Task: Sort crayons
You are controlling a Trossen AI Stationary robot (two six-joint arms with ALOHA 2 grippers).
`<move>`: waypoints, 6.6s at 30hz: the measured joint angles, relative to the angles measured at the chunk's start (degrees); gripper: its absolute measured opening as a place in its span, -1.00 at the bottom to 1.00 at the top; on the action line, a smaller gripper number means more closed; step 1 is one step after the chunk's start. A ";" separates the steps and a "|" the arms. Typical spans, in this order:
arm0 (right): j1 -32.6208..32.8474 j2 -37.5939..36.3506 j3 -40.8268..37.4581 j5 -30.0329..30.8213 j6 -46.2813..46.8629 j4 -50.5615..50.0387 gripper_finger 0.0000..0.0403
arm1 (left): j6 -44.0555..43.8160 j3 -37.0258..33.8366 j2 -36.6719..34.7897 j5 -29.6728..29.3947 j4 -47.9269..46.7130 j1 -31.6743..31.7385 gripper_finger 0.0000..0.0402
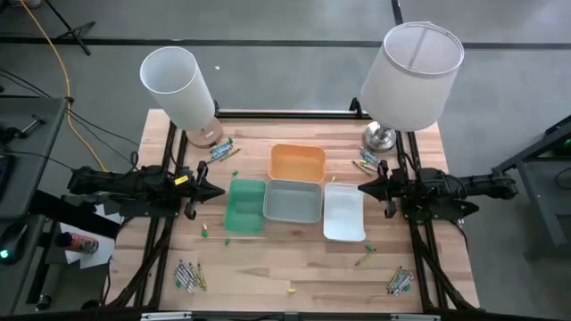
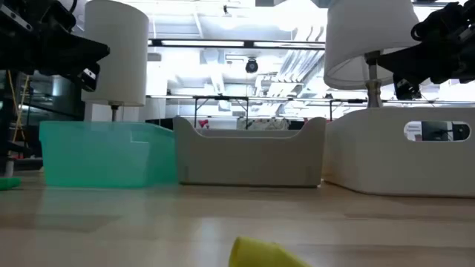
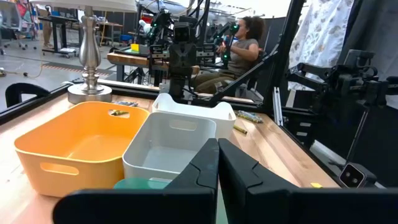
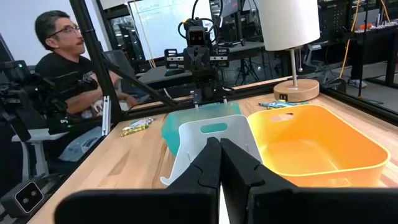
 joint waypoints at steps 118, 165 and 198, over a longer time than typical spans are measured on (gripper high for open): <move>0.01 0.75 0.00 10.11 2.06 13.89 -1.00 | 0.01 0.01 -0.01 -0.01 0.02 0.00 -1.00; -42.50 65.43 33.07 -5.50 13.07 -40.43 -0.33 | 0.01 0.00 -0.01 0.00 0.02 0.00 -1.00; -38.21 71.80 32.89 -1.74 16.25 -41.09 -0.33 | 0.01 -0.01 -0.01 0.00 0.02 0.01 -1.00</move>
